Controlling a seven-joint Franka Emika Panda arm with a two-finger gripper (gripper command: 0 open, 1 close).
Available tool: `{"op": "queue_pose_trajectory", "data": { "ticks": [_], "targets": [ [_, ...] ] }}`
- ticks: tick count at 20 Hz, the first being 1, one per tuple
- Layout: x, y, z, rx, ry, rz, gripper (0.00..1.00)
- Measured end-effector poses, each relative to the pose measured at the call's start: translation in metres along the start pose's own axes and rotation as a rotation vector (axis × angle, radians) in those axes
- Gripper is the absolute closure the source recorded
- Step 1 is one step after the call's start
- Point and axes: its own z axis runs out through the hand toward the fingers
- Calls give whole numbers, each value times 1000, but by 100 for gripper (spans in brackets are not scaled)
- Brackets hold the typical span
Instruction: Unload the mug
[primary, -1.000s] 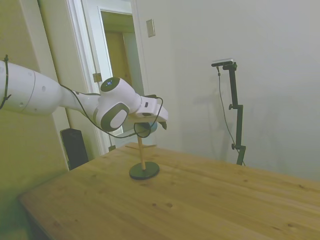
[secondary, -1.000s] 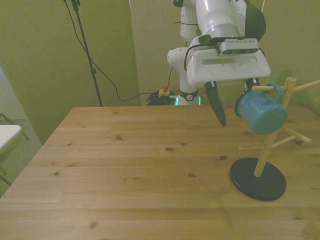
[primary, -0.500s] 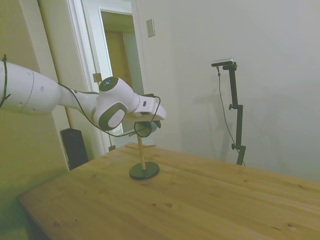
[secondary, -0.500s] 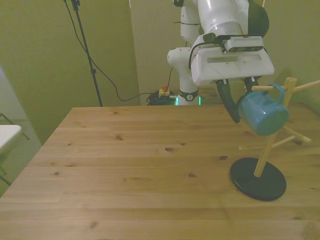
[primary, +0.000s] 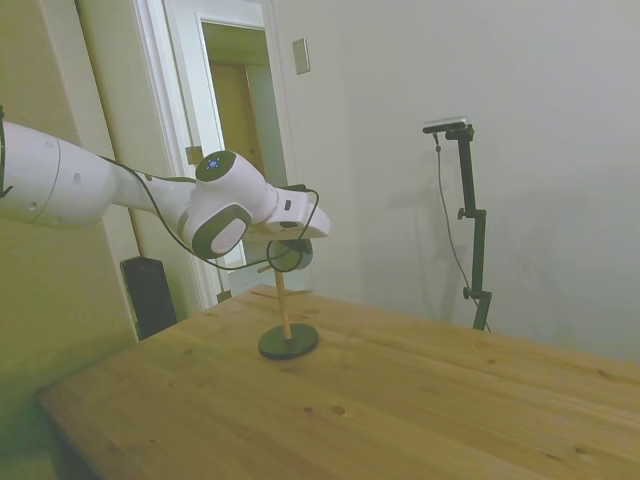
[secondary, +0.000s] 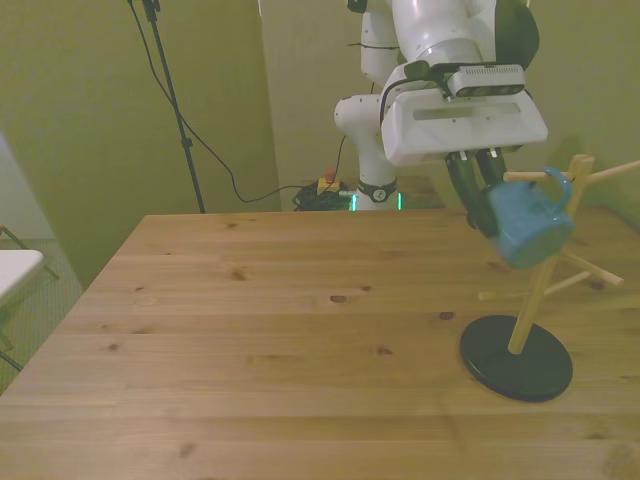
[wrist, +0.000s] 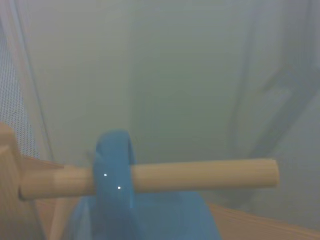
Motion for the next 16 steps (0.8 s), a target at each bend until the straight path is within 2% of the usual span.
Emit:
{"op": "queue_pose_trajectory", "data": {
  "ticks": [16],
  "targets": [
    [13,17,-22,6,34,56,100]
  ]
}}
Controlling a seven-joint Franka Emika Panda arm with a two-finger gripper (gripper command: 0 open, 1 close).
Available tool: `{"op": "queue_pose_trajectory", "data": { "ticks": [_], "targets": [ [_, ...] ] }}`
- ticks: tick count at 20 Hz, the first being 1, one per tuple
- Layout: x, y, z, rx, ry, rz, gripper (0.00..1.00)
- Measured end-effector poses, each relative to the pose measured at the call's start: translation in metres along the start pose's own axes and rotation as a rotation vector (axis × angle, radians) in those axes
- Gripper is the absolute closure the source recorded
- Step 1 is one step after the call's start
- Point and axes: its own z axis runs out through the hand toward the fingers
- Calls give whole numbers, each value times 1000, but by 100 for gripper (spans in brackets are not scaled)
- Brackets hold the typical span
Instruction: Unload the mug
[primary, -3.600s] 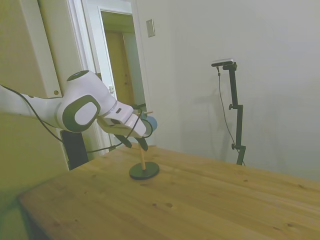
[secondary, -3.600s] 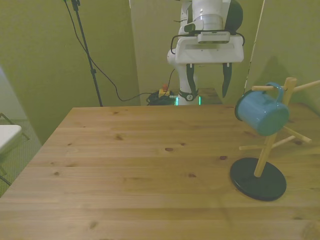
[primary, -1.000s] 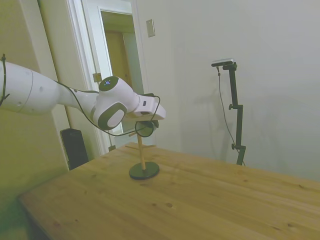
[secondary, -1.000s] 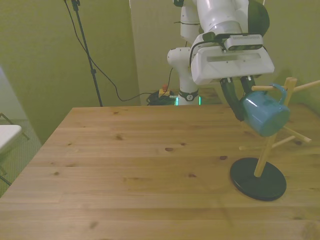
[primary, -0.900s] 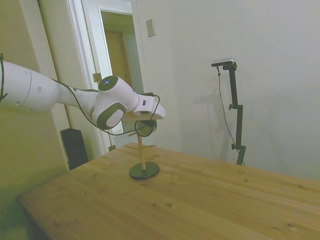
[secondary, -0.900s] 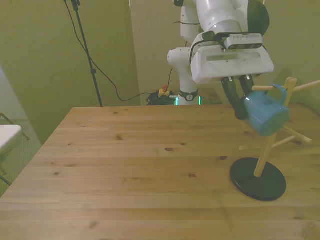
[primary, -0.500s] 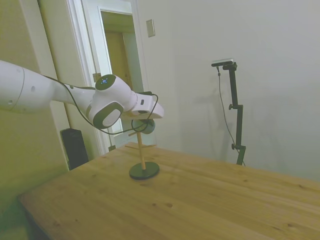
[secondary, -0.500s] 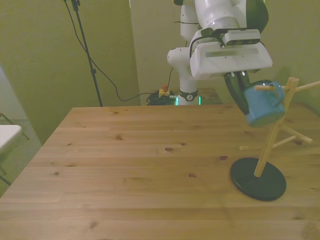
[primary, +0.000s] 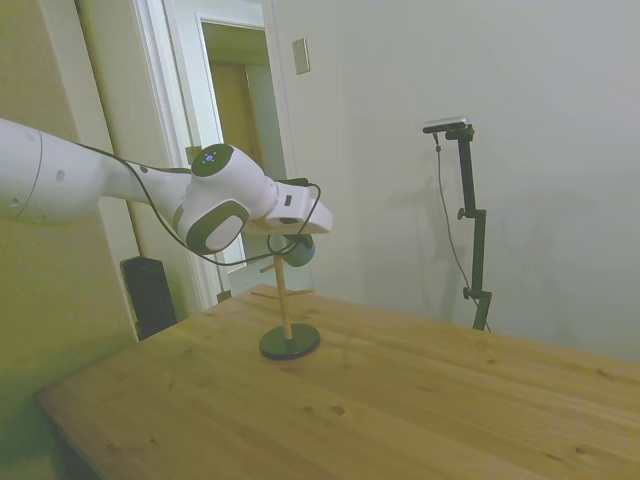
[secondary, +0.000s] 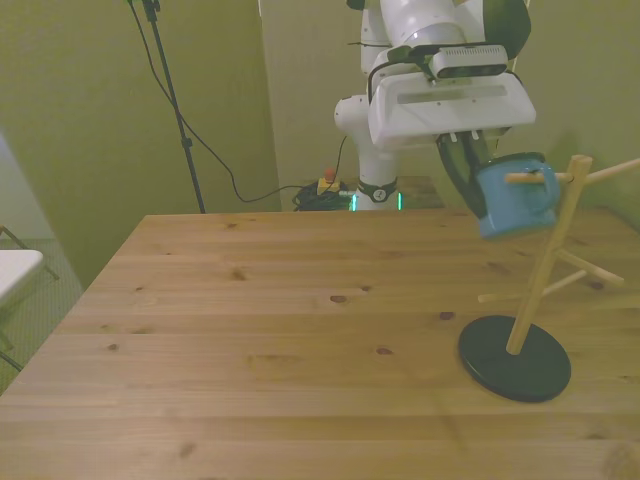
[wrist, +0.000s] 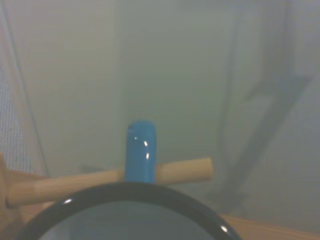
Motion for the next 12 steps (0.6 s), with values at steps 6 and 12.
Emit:
{"op": "queue_pose_trajectory", "data": {
  "ticks": [6,12],
  "targets": [
    [27,44,-10,-53,35,77,100],
    [64,151,-31,-281,-26,265,100]
  ]
}}
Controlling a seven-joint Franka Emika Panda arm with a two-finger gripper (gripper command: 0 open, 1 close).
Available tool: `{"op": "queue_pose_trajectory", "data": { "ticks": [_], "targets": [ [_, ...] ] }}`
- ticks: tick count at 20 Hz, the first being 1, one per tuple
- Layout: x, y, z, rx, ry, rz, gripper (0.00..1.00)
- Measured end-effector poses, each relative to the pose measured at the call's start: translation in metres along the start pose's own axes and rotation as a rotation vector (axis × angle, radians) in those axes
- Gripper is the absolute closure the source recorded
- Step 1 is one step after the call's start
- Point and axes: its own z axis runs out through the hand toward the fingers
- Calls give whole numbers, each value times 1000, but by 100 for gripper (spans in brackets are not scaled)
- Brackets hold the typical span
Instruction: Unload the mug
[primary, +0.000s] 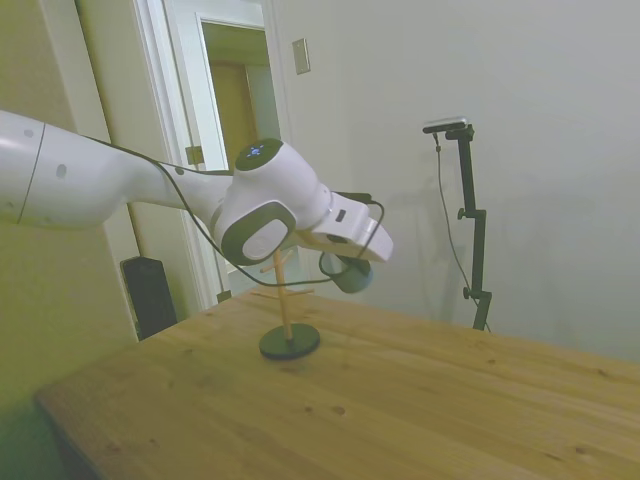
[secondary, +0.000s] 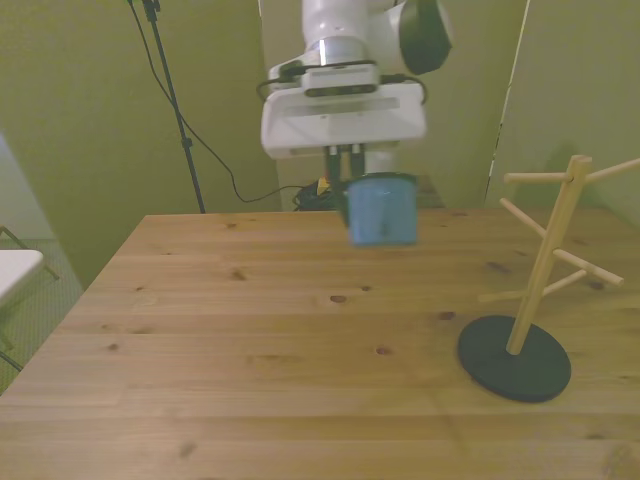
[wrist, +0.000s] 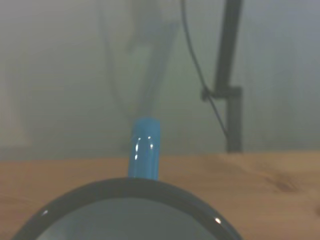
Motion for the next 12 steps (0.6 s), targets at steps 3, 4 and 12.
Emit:
{"op": "queue_pose_trajectory", "data": {
  "ticks": [3,4,12],
  "targets": [
    [9,45,9,-137,-82,38,100],
    [8,56,13,-173,-108,40,100],
    [-21,97,48,-298,-240,36,100]
  ]
}}
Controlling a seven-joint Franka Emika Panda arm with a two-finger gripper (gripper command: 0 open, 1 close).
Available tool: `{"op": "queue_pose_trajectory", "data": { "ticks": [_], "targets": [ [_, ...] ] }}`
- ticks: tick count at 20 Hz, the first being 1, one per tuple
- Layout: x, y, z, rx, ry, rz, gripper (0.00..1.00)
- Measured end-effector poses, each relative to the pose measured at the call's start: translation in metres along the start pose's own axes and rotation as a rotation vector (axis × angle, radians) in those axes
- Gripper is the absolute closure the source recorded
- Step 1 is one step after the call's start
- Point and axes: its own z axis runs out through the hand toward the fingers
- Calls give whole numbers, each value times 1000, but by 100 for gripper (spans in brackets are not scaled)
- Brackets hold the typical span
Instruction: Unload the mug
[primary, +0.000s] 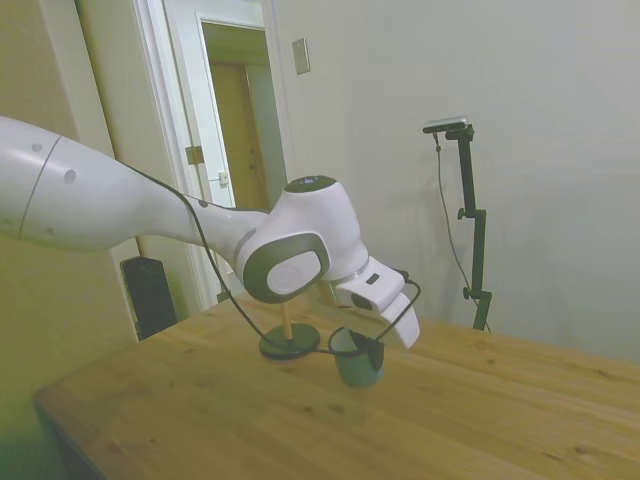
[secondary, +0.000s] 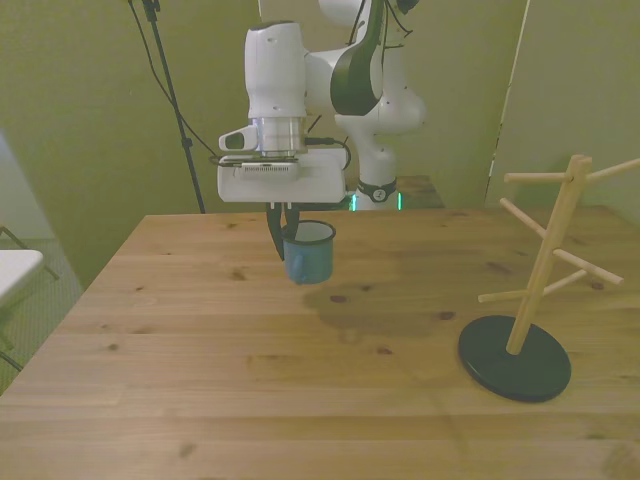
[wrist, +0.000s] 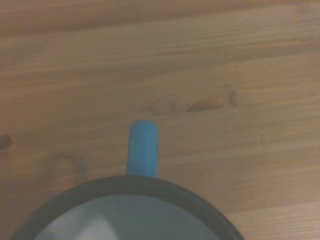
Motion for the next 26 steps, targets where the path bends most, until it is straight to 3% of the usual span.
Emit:
{"op": "queue_pose_trajectory", "data": {
  "ticks": [10,25,26],
  "targets": [
    [0,5,49,-59,-55,5,100],
    [1,4,66,-60,-50,12,100],
    [1,4,66,-57,-52,16,0]
  ]
}}
